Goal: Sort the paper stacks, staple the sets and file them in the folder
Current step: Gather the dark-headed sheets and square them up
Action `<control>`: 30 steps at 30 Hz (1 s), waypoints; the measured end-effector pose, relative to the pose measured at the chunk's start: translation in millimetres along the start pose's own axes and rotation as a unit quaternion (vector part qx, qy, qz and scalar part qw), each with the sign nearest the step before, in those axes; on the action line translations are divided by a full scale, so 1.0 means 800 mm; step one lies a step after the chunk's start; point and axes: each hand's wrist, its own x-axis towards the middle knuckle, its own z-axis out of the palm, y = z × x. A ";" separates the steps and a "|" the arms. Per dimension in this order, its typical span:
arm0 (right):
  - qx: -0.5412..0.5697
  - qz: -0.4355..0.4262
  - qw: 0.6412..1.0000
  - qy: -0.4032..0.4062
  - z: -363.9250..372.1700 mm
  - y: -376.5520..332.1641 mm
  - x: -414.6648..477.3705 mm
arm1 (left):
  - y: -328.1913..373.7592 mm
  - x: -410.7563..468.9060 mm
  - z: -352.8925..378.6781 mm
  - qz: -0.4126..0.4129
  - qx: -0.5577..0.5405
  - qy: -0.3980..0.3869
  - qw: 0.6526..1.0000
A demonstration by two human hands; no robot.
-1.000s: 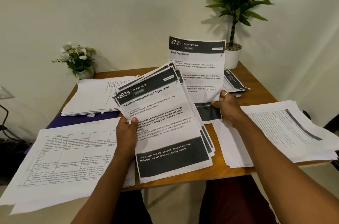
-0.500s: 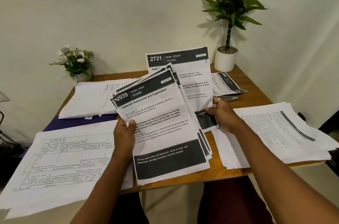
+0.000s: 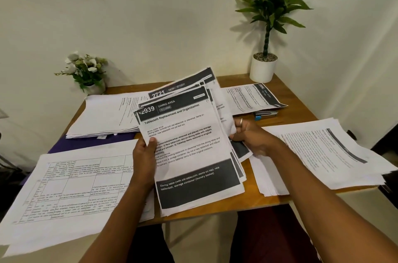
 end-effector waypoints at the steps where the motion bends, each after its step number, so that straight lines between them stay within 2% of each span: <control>1: -0.010 0.027 0.999 -0.025 0.004 -0.003 0.000 | 0.000 0.001 0.000 -0.005 -0.001 0.001 1.000; 4: -0.053 0.077 0.992 -0.080 0.013 -0.012 -0.003 | 0.000 0.003 0.000 -0.006 0.014 0.012 1.000; 6: -0.050 0.092 0.992 -0.069 0.014 -0.018 0.001 | -0.002 0.006 0.000 -0.003 0.031 0.030 0.999; 8: -0.019 0.096 0.994 0.042 0.011 -0.020 0.016 | -0.004 0.008 0.000 0.004 0.053 0.046 0.998; 11: 0.056 0.081 0.961 0.258 0.005 -0.011 0.049 | -0.007 0.009 -0.001 0.009 0.064 0.056 0.996; 13: 0.081 0.063 0.943 0.317 0.003 -0.007 0.063 | -0.007 0.009 -0.002 0.016 0.075 0.055 0.995; 17: 0.133 0.068 0.925 0.349 0.002 -0.010 0.079 | -0.009 0.010 -0.001 0.024 0.086 0.045 0.995; 25: 0.128 0.119 0.912 0.372 -0.001 -0.018 0.107 | -0.008 0.008 -0.003 0.041 0.092 0.041 0.994; 30: 0.142 0.082 0.908 0.387 -0.007 -0.012 0.108 | -0.012 0.010 -0.005 0.044 0.090 0.028 0.995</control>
